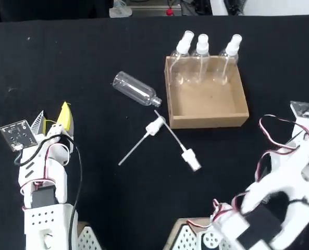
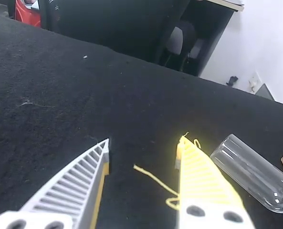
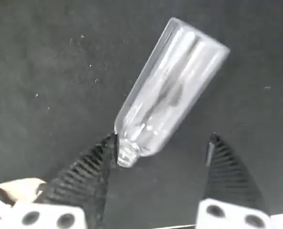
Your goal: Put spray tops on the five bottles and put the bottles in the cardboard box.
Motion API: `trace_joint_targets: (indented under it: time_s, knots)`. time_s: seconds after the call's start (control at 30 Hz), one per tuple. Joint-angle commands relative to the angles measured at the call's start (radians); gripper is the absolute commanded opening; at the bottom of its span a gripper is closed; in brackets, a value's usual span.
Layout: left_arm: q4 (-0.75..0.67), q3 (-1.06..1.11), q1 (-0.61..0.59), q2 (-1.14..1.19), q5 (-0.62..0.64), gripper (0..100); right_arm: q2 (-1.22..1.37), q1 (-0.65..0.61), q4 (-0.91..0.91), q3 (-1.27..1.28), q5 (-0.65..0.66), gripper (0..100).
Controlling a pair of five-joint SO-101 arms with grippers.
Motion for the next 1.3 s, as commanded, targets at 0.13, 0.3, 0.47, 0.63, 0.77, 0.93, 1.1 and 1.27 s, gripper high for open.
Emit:
trace_joint_targets:
  time_s: [0.13,0.3,0.47,0.63,0.77,0.93,1.1,1.27]
  knots:
    - [0.002,0.021,0.015,0.002,-0.005,22,-0.268,0.064,-0.072,-0.015,0.347,25.8]
    - [0.002,0.021,0.016,0.002,-0.005,22,-0.278,0.166,-0.292,0.111,0.66,26.0]
    - [0.002,0.021,0.016,-0.003,-0.005,22,-0.285,0.235,-0.621,0.371,1.105,26.1]
    - [0.002,0.021,0.039,0.0,-0.005,22,-0.286,0.201,-0.91,0.558,1.234,26.2]
    - [0.002,0.021,0.048,0.005,-0.005,22,-0.286,0.169,-0.925,0.599,1.237,26.2]
    - [0.002,0.021,0.05,0.005,-0.005,22,-0.286,0.138,-0.835,0.595,1.22,26.0]
    - [0.002,0.021,0.051,0.003,-0.005,22,-0.286,0.06,-0.692,0.558,0.993,25.9]
    - [0.003,0.021,0.051,0.002,-0.005,22,-0.286,-0.021,-0.557,0.475,0.709,25.9]
